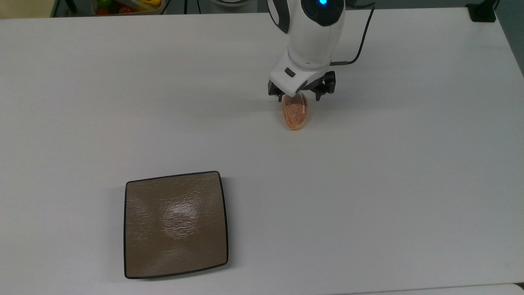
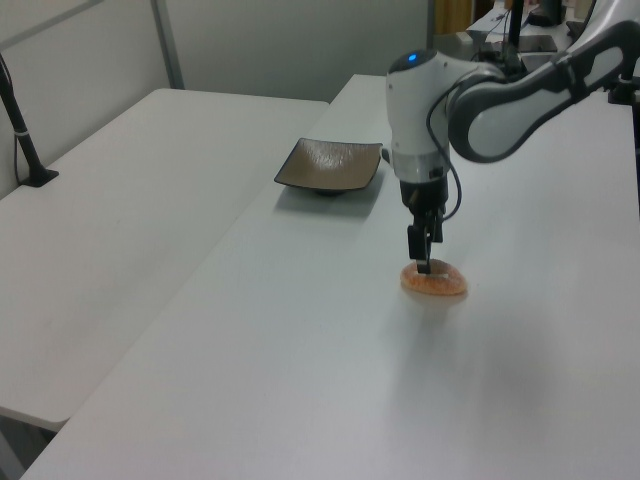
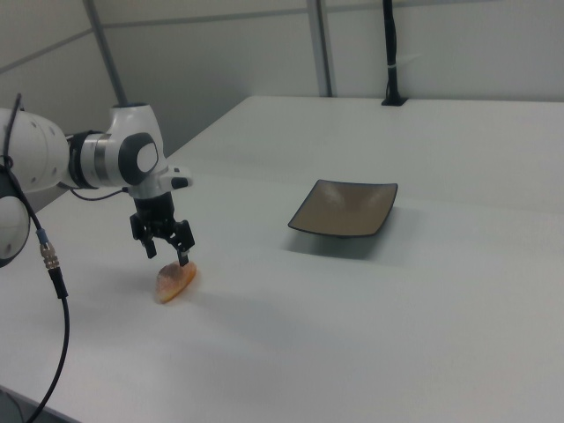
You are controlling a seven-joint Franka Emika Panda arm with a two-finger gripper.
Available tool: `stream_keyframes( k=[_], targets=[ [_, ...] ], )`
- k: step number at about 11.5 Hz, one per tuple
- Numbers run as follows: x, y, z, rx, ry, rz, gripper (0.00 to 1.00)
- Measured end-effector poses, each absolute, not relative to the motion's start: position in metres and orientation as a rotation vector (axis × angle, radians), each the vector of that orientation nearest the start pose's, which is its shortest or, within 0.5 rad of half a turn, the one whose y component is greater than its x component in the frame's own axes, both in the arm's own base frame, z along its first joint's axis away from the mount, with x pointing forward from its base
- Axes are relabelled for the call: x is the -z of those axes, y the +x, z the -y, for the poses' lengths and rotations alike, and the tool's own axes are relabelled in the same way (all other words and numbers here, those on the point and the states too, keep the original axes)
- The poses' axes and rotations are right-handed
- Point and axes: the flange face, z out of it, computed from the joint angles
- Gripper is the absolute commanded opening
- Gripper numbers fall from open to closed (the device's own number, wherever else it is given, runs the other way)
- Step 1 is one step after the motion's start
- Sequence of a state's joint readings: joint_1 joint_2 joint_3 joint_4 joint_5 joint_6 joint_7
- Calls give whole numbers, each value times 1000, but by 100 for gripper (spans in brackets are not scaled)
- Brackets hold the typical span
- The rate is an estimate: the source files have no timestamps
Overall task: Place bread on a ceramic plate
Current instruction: 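Close the gripper on the bread roll and lift it, then carry the held bread roll over the square brown plate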
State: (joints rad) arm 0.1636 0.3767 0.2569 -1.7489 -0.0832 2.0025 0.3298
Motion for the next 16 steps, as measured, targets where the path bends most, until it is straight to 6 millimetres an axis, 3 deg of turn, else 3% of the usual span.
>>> stream_keyframes(
  k=[3, 4, 6, 13, 16],
  targets=[
    [-328, 586, -255, -176, -3186, 186, 99],
    [-324, 585, -255, -182, -3189, 190, 67],
    [-319, 585, -255, -177, -3219, 179, 42],
    [-321, 586, -258, -136, -3260, 119, 41],
    [-337, 597, -256, -74, -3247, 83, 41]
  ],
)
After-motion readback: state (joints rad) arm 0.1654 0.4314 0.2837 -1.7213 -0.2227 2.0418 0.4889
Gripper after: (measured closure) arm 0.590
